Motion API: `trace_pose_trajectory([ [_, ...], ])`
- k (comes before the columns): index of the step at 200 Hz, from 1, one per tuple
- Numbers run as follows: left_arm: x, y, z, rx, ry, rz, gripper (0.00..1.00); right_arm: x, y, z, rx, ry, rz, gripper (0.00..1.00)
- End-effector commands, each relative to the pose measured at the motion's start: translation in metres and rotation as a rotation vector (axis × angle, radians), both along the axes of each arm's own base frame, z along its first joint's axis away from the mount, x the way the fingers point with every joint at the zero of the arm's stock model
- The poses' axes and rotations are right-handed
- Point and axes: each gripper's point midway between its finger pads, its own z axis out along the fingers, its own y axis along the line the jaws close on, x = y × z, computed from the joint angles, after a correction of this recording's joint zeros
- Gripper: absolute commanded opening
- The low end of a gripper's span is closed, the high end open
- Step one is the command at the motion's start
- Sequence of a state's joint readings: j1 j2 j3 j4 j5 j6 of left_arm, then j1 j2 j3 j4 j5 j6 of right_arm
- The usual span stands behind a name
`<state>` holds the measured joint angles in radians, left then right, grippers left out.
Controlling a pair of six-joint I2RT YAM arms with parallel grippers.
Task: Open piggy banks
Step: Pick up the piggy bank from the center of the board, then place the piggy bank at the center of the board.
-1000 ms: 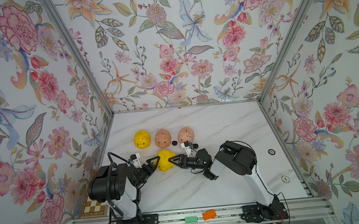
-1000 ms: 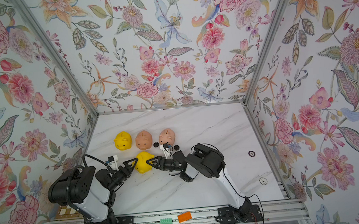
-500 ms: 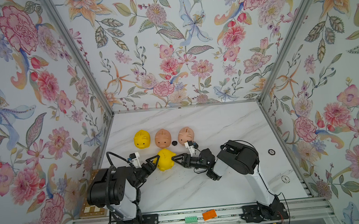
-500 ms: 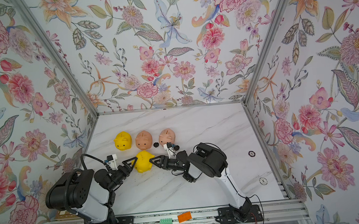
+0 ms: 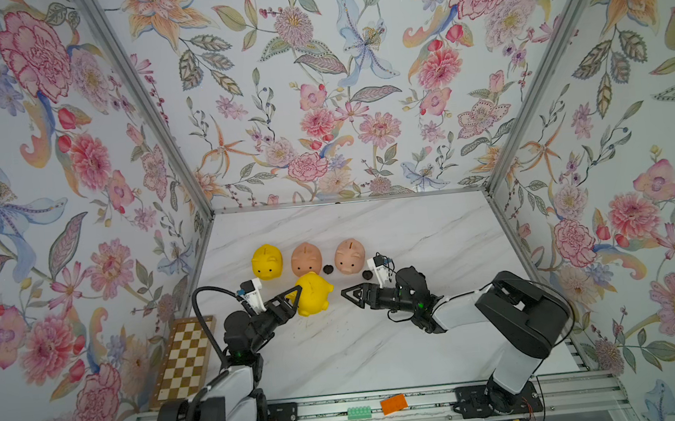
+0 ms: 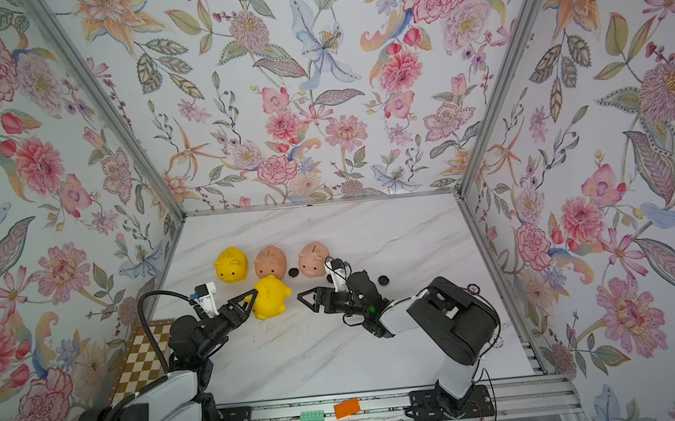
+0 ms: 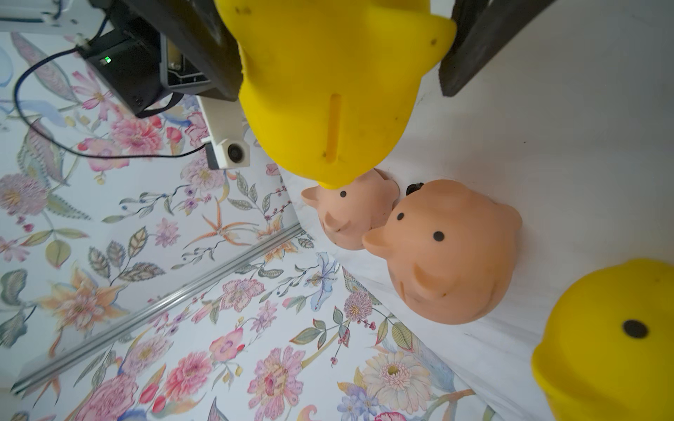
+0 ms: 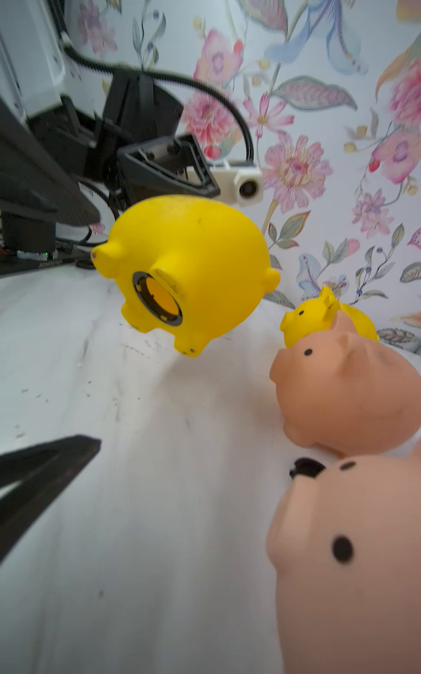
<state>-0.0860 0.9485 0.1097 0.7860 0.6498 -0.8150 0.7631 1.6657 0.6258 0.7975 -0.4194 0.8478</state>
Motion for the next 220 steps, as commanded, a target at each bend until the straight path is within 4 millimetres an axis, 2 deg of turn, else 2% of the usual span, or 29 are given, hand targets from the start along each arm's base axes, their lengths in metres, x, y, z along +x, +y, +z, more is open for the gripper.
trace_pose_trajectory([
  [1, -0.002, 0.007, -0.003, 0.241, 0.054, 0.068, 0.56, 0.001, -0.04, -0.034, -0.419, -0.027, -0.022, 0.99],
  [4, 0.0, 0.007, 0.011, 0.245, 0.027, 0.071, 0.56, 0.003, -0.045, -0.032, -0.453, -0.036, -0.03, 0.99],
  [13, -0.001, 0.006, 0.021, 0.262, 0.017, 0.068, 0.55, 0.008, -0.06, -0.029, -0.532, -0.048, -0.056, 0.99],
  [43, -0.003, -0.005, 0.042, 0.286, -0.008, 0.055, 0.54, 0.03, -0.118, -0.011, -0.664, -0.04, -0.199, 0.99],
  [69, -0.001, -0.019, 0.06, 0.334, -0.041, 0.055, 0.53, 0.038, -0.161, 0.004, -0.702, -0.033, -0.302, 0.99],
  [72, -0.001, -0.021, 0.062, 0.338, -0.046, 0.053, 0.53, 0.042, -0.171, 0.005, -0.704, -0.025, -0.331, 0.99],
  [101, 0.006, -0.049, 0.079, 0.395, -0.086, 0.025, 0.52, 0.04, -0.213, 0.014, -0.688, -0.006, -0.457, 0.99],
  [126, 0.011, -0.086, 0.087, 0.419, -0.12, -0.025, 0.51, 0.036, -0.244, 0.015, -0.683, 0.008, -0.581, 0.99],
  [138, 0.015, -0.104, 0.089, 0.439, -0.131, -0.041, 0.49, 0.033, -0.251, 0.017, -0.674, 0.004, -0.609, 0.99],
  [172, 0.03, -0.159, 0.097, 0.497, -0.171, -0.08, 0.49, 0.025, -0.254, 0.021, -0.627, -0.006, -0.627, 0.99],
  [220, 0.064, -0.228, 0.09, 0.639, -0.174, -0.059, 0.44, 0.014, -0.26, 0.027, -0.589, -0.001, -0.648, 0.99],
])
